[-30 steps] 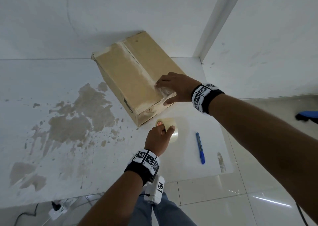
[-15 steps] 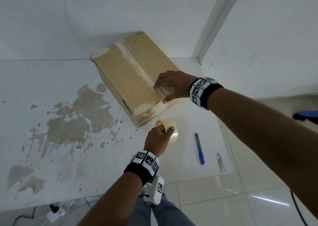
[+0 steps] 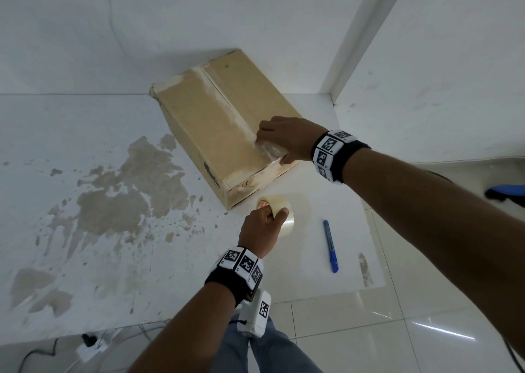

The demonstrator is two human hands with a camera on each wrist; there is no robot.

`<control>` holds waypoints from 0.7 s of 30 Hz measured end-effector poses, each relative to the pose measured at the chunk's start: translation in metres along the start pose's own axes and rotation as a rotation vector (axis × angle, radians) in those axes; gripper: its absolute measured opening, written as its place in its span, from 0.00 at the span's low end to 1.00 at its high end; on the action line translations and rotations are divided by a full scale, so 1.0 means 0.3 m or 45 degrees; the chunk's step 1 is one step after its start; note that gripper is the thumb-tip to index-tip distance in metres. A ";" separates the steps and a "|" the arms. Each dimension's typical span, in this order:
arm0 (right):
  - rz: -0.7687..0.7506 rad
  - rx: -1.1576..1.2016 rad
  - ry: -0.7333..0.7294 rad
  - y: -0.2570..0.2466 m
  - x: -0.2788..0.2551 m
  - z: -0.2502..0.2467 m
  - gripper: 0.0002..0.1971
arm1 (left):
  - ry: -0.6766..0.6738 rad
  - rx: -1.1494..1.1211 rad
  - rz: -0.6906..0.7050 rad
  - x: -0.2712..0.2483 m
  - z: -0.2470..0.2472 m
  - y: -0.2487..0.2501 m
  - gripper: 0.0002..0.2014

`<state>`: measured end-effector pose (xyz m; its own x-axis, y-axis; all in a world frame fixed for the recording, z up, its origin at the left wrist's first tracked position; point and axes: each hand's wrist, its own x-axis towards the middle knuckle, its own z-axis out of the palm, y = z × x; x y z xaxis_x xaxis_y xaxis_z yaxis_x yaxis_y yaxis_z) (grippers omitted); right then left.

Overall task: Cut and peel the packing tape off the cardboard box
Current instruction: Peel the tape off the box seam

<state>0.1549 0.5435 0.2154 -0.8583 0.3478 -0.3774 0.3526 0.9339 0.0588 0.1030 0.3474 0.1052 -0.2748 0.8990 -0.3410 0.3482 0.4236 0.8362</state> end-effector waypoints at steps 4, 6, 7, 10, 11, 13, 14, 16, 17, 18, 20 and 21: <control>0.028 -0.029 0.046 -0.011 -0.006 0.025 0.38 | -0.009 0.009 0.009 0.004 0.005 0.006 0.30; 0.023 -0.006 0.064 -0.008 -0.011 0.031 0.38 | -0.017 0.012 0.009 0.005 0.006 0.008 0.30; 0.010 0.006 0.063 -0.003 -0.012 0.026 0.38 | -0.017 0.015 0.013 0.005 0.006 0.010 0.30; -0.012 0.061 0.013 0.015 -0.014 0.003 0.37 | -0.010 0.017 0.014 0.005 0.003 0.011 0.31; -0.007 0.079 0.002 0.017 -0.014 -0.003 0.37 | -0.010 0.015 0.010 0.005 0.002 0.010 0.31; 0.024 0.073 0.026 0.009 -0.014 0.004 0.36 | -0.009 0.012 0.012 0.007 0.003 0.007 0.30; 0.052 0.061 0.053 0.000 -0.013 0.015 0.37 | -0.004 0.012 0.016 0.008 0.003 0.006 0.30; 0.103 0.050 0.109 -0.022 -0.014 0.045 0.37 | 0.000 0.013 0.024 0.006 0.002 0.008 0.30; 0.124 0.040 0.133 -0.031 -0.018 0.057 0.37 | 0.000 0.012 0.030 0.005 0.003 0.009 0.30; 0.141 0.031 0.152 -0.037 -0.021 0.067 0.37 | 0.005 0.012 0.036 0.006 0.004 0.009 0.30; 0.163 0.070 0.174 -0.038 -0.026 0.069 0.36 | 0.008 0.007 0.039 0.009 0.004 0.008 0.31; 0.161 0.117 0.174 -0.033 -0.025 0.063 0.35 | 0.007 0.001 0.037 0.011 0.004 0.007 0.31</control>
<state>0.1649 0.5302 0.2001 -0.8455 0.4755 -0.2430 0.4879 0.8729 0.0106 0.1040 0.3514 0.1054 -0.2696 0.9103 -0.3141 0.3569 0.3974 0.8454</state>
